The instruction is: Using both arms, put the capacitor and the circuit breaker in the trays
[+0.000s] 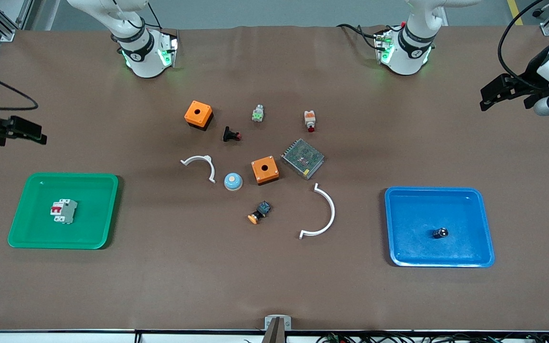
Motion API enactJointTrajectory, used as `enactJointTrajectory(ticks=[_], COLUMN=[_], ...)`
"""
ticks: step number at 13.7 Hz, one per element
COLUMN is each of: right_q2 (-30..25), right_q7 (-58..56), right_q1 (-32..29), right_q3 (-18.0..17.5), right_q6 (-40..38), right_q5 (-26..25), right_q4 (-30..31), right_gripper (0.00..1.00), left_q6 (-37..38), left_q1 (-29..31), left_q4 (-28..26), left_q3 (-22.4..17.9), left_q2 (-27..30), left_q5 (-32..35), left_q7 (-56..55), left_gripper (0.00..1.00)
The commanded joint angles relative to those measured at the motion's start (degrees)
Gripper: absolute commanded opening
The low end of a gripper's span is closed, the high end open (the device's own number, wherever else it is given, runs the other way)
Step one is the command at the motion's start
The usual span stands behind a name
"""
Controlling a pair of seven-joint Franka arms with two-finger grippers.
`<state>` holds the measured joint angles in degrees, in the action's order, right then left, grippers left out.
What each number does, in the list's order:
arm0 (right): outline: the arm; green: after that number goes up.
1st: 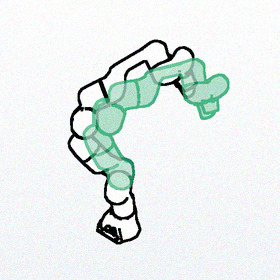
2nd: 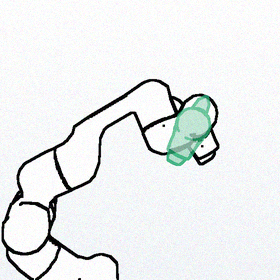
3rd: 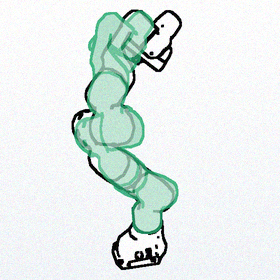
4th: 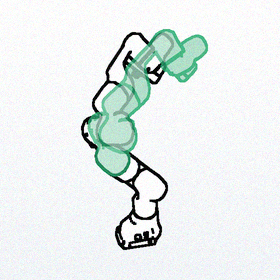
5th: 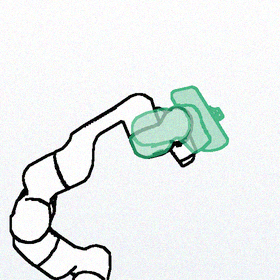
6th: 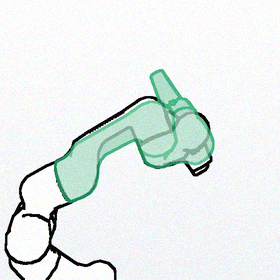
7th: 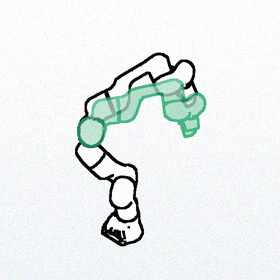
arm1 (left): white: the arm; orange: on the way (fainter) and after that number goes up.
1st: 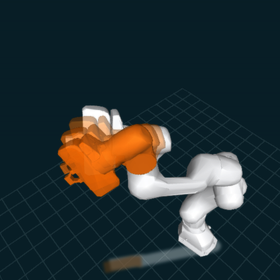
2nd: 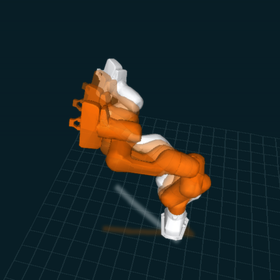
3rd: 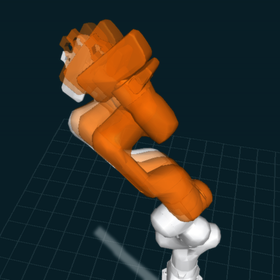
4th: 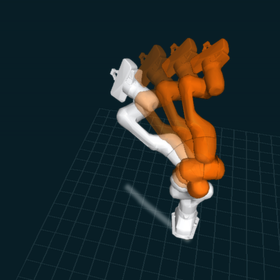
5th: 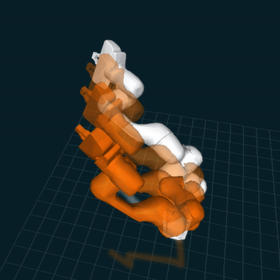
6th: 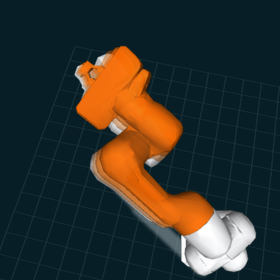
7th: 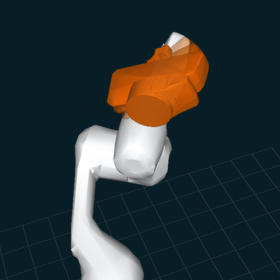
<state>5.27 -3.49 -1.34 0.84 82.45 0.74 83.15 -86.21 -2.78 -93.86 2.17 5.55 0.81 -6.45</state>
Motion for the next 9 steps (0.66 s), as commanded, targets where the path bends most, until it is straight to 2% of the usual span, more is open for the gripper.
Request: enactJointTrajectory(ticks=[1, 6, 9], right_q2=[-5.3, -11.1, -12.6], right_q7=[0.6, 0.6, 0.6], right_q1=[1.5, 1.2, 0.8], right_q3=[1.9, 1.8, 1.8], right_q6=[1.3, 0.4, 1.7], right_q5=[-1.0, -0.4, -0.3], right_q4=[6.0, 9.5, 12.2], right_gripper=[1.00, 1.00, 1.00], left_q6=[-0.2, -0.1, -0.1], left_q1=[0.1, -0.2, -0.6], left_q4=[1.7, 2.3, 2.3], left_q3=[-0.3, -0.3, -0.3], left_q2=[-1.0, -1.5, -1.6], left_q5=[-0.8, -0.1, -0.5], left_q7=[1.0, 1.1, 1.1], left_gripper=[1.00, 1.00, 1.00])
